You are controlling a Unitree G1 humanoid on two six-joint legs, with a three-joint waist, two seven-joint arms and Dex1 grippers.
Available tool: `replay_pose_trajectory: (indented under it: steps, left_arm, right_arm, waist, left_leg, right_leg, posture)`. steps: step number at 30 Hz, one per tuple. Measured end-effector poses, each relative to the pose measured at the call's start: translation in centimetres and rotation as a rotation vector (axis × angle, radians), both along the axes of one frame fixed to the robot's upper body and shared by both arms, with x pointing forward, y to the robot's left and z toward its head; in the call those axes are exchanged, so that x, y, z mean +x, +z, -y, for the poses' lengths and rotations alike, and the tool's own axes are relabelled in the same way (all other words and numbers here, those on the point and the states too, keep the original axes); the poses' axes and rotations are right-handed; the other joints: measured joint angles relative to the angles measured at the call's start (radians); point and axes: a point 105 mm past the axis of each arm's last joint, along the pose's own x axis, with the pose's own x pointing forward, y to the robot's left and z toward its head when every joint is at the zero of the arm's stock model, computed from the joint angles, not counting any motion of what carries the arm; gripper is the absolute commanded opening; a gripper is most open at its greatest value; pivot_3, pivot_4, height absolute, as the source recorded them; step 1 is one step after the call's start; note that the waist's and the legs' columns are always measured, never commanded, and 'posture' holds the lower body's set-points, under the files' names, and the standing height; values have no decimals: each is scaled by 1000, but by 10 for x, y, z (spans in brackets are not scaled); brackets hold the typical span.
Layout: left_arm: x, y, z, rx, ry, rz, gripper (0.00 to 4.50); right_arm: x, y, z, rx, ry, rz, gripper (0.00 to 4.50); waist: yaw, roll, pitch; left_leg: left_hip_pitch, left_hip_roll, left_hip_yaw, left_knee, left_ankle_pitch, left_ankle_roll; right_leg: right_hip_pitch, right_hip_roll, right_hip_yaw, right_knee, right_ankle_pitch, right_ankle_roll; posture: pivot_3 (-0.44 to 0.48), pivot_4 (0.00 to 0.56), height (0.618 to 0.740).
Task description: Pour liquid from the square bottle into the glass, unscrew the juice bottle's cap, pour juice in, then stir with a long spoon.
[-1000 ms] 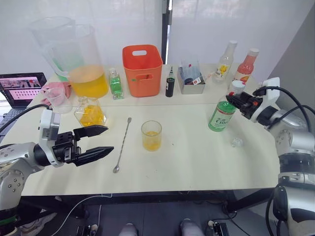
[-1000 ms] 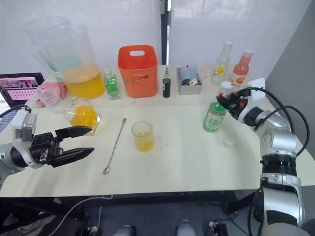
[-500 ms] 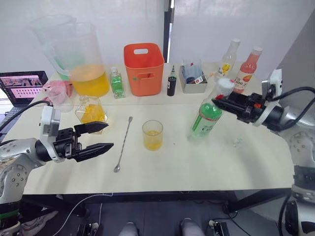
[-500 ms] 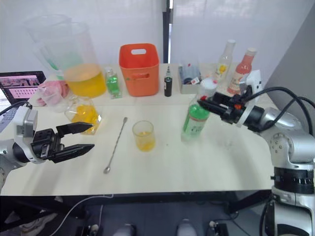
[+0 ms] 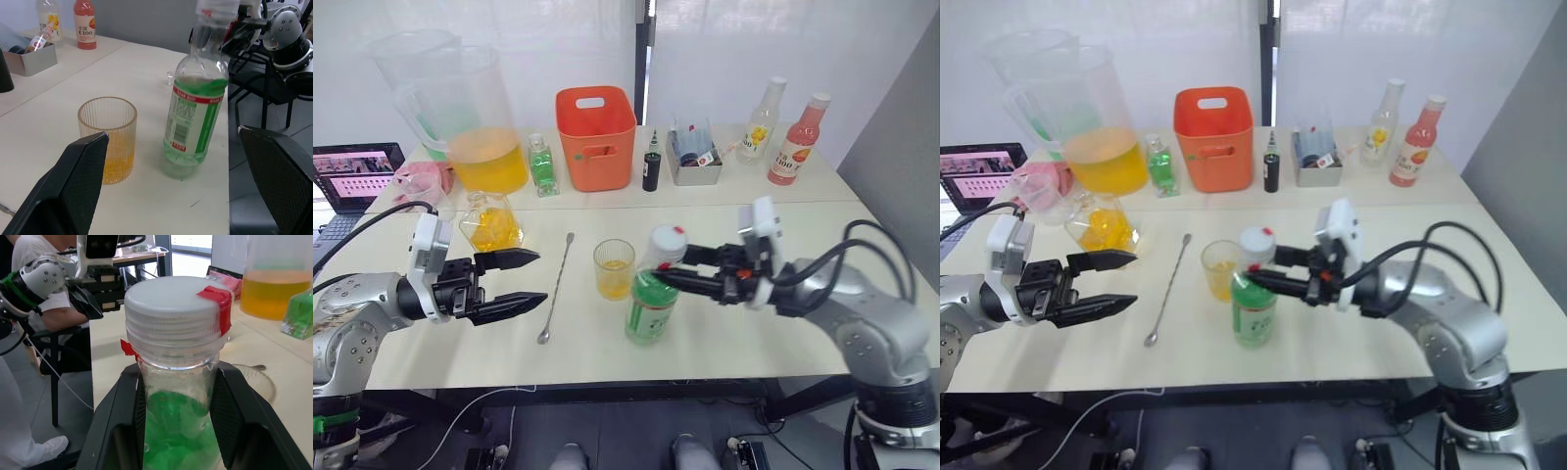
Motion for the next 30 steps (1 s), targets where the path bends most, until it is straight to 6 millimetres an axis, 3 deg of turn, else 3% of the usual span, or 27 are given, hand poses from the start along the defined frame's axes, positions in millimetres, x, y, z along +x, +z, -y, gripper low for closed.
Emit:
replay_pose_trajectory:
  steps: [9, 18, 20, 26, 30]
  left_arm:
    - [-1, 4, 3, 9, 10, 22, 4500]
    - [-1, 5, 2, 6, 19, 27, 4500]
    - [-1, 6, 2, 7, 18, 30, 4500]
    - [-1, 6, 2, 9, 15, 38, 4500]
    - [-8, 4, 3, 21, 9, 55, 4500]
  right_arm:
    - [6, -12, -30, -35, -28, 26, 1303]
    - [7, -14, -33, -10, -68, 37, 1303]
    - [6, -15, -33, -13, -61, 44, 2328]
    - [-2, -16, -33, -15, 6, 34, 4356]
    - [0, -13, -14, -60, 46, 47, 4439]
  waist:
    - [2, 0, 0]
    - [1, 0, 0]
    - [1, -1, 0]
    - [1, -1, 0]
    - [2, -1, 0]
  left_leg:
    - [0, 0, 0, 0, 0, 0]
    - [1, 0, 0, 0, 0, 0]
    - [1, 0, 0, 0, 0, 0]
    - [1, 0, 0, 0, 0, 0]
    - [1, 0, 0, 0, 0, 0]
  right_leg:
    - [0, 0, 0, 0, 0, 0]
    - [0, 0, 0, 1, 0, 0]
    - [0, 0, 0, 1, 0, 0]
    - [1, 0, 0, 1, 0, 0]
    - [1, 0, 0, 0, 0, 0]
  posture:
    - [0, 150, 740]
    - [0, 150, 740]
    - [0, 150, 740]
    - [0, 150, 740]
    - [0, 150, 740]
